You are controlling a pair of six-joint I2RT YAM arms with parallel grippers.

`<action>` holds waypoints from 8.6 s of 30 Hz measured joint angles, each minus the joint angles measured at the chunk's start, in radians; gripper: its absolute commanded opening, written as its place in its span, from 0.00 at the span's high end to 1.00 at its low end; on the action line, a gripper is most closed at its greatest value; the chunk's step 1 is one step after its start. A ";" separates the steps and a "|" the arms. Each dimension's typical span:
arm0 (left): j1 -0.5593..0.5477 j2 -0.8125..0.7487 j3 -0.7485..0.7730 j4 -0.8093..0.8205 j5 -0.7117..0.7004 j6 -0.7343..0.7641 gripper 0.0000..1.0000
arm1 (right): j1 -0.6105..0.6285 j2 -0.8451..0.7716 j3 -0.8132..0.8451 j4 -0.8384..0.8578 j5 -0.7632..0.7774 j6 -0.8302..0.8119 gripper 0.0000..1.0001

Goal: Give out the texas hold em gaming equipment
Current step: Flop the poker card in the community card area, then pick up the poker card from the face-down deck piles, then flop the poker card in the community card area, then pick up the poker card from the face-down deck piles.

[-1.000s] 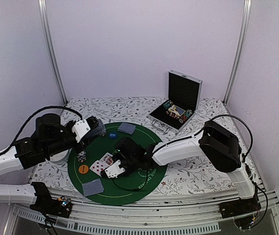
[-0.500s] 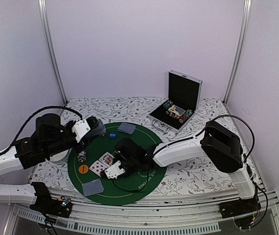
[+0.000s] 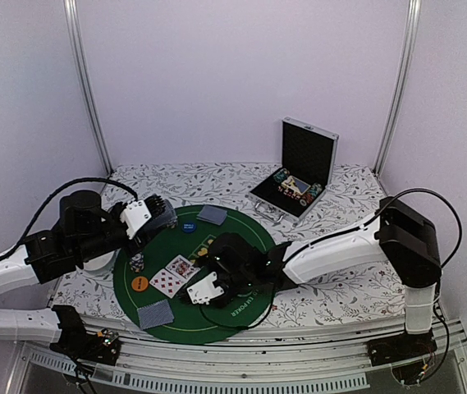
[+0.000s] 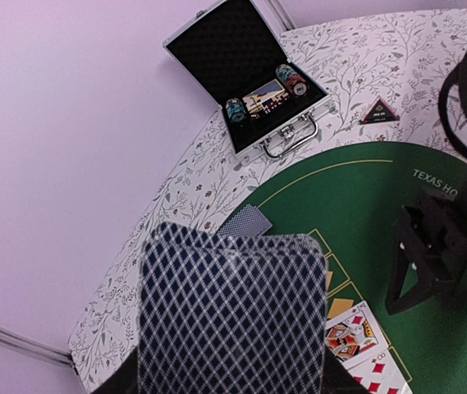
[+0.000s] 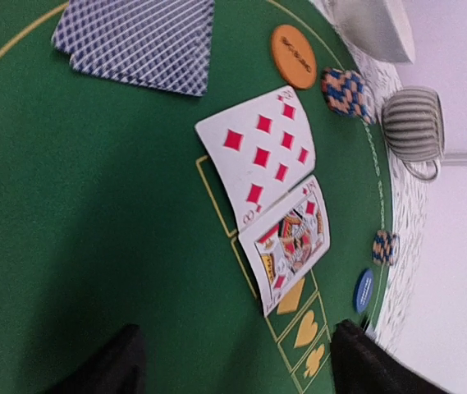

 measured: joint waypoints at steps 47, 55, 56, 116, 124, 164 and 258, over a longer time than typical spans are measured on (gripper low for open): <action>0.001 0.002 0.000 -0.032 0.048 0.005 0.55 | -0.266 0.085 0.543 -0.085 -0.729 1.297 0.14; 0.005 0.002 -0.002 -0.044 0.042 0.005 0.55 | -0.269 0.052 0.530 -0.140 -0.665 1.264 0.25; 0.005 0.002 -0.002 -0.042 0.041 0.005 0.55 | -0.269 0.045 0.529 -0.150 -0.659 1.255 0.27; 0.005 0.008 -0.002 -0.005 0.019 0.003 0.55 | -0.313 0.003 0.335 -0.107 -0.129 0.682 0.98; 0.005 0.008 -0.002 0.001 0.011 0.000 0.55 | -0.177 0.153 0.259 0.069 -0.037 0.300 0.98; 0.005 0.008 -0.002 0.001 0.007 0.000 0.55 | -0.132 0.179 0.147 0.064 -0.019 -0.044 0.76; 0.004 0.003 -0.014 -0.017 0.042 0.008 0.55 | -0.258 -0.034 0.516 -0.271 -0.693 1.195 0.98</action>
